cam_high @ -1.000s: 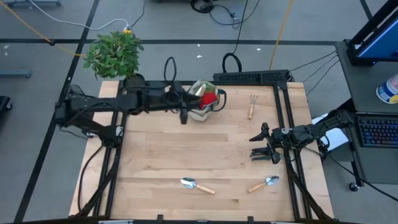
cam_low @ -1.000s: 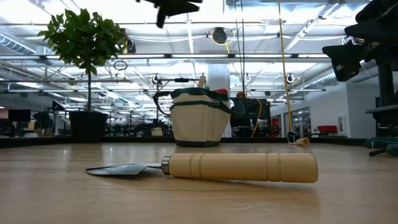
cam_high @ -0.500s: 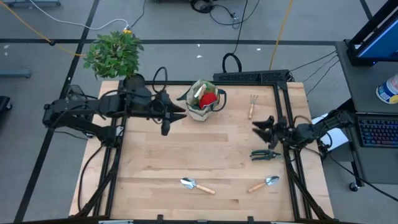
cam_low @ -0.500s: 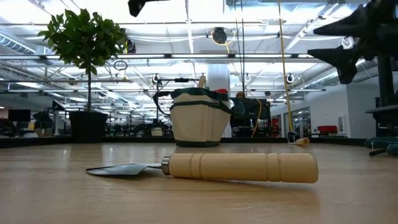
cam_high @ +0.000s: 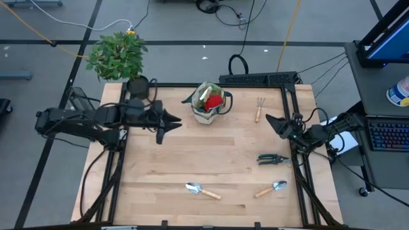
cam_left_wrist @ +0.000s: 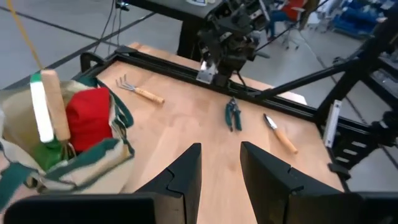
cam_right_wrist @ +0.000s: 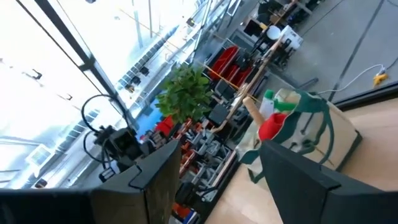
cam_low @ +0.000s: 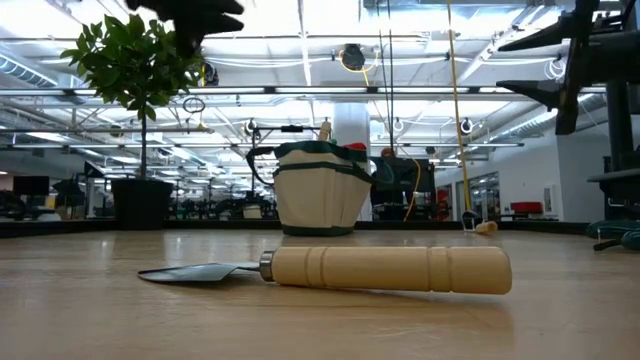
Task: Pick & Place Garden tools in Gardening bag
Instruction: Put the gardening fork into the gardening tool bag
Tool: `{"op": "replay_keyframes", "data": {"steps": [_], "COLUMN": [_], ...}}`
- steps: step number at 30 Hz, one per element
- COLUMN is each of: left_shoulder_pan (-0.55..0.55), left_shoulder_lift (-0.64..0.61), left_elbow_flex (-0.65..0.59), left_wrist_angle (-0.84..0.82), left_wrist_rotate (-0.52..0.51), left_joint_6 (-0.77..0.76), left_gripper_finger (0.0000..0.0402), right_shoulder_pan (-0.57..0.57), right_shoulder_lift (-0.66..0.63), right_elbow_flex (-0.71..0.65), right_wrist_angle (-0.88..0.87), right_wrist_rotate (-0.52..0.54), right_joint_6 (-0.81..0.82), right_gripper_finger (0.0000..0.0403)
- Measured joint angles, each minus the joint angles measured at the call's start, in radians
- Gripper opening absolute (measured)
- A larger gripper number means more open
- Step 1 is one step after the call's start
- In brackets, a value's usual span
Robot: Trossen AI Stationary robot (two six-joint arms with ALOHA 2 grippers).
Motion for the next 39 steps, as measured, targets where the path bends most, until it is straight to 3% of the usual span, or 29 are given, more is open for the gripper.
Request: {"op": "replay_keyframes", "data": {"steps": [9, 14, 28, 33, 39], "left_shoulder_pan": [-0.002, -0.001, -0.001, -0.001, -0.001], "left_shoulder_lift": [-0.215, -0.303, -0.364, -0.364, -0.364], "left_elbow_flex": [-0.220, -0.293, -0.331, -0.331, -0.331], "left_wrist_angle": [0.031, 0.039, 0.031, 0.031, 0.031], "left_wrist_rotate": [-0.002, -0.040, -0.071, -0.081, -0.081], "left_joint_6": [-0.065, -0.080, -0.074, -0.073, -0.082], "left_gripper_finger": [0.0118, 0.0118, 0.0118, 0.0118, 0.0118], "right_shoulder_pan": [0.000, 0.000, 0.000, -0.052, -0.188], "right_shoulder_lift": [0.006, 0.057, 0.432, 0.568, 0.699], "right_elbow_flex": [0.033, 0.126, 0.529, 0.664, 0.764], "right_wrist_angle": [0.044, -0.011, -0.580, -0.825, -1.148], "right_wrist_rotate": [-0.019, 0.066, 0.128, 0.010, -0.249], "right_joint_6": [-0.212, -0.310, -0.389, -0.385, -0.304], "right_gripper_finger": [0.0215, 0.0215, 0.0215, 0.0215, 0.0215]}}
